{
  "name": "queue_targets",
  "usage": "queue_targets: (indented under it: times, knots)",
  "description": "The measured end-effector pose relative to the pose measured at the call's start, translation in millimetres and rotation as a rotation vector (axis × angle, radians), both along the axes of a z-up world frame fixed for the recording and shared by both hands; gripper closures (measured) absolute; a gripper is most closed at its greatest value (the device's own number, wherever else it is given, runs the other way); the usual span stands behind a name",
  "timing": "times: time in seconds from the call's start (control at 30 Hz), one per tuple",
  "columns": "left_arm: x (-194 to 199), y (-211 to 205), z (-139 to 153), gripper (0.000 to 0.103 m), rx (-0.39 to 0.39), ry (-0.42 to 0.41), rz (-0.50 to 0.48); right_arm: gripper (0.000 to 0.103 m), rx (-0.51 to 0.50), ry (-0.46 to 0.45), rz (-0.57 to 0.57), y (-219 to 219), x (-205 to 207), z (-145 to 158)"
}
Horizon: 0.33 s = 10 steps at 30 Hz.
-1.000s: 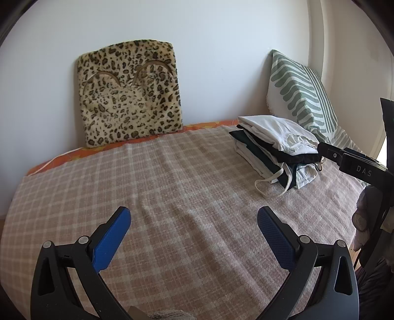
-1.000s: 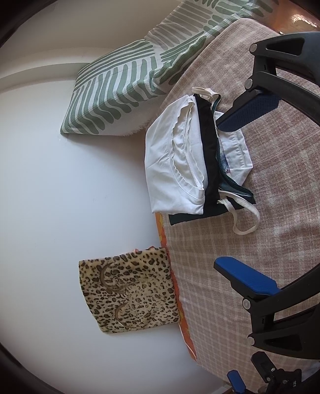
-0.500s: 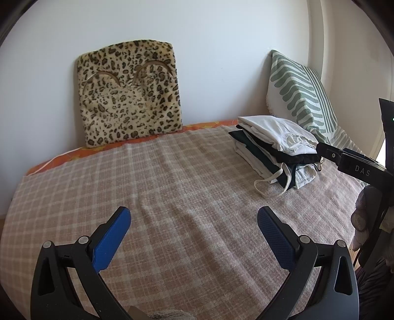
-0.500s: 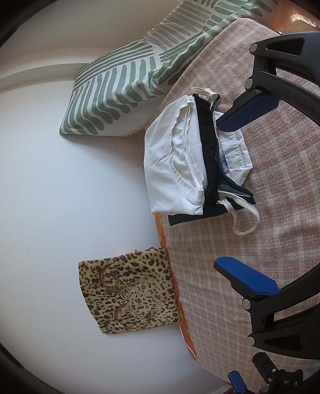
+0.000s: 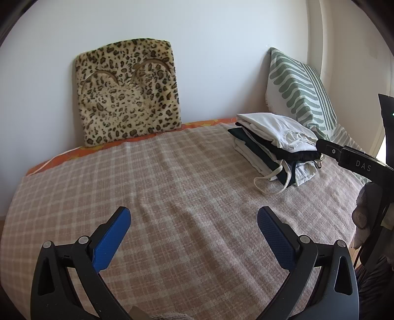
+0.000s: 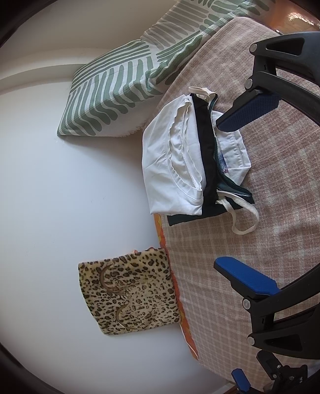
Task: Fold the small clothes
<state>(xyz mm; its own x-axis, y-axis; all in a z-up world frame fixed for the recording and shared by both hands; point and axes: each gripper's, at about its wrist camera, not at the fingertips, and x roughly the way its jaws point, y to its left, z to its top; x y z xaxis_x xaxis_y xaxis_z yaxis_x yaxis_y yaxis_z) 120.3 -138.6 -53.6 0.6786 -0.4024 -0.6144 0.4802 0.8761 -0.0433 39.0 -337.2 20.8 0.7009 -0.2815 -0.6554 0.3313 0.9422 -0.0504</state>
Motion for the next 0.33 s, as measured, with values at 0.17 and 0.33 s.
queue_targets:
  times: [0.17,0.33]
  knots:
    - [1.1,1.5,0.8,0.001,-0.005,-0.005,0.004,0.0,0.001,0.001,-0.001,1.3,-0.6,-0.1]
    - [1.3,2.3,0.7,0.001,-0.006,-0.005,0.006,0.0,-0.001,0.001,-0.003,1.8,-1.7,0.3]
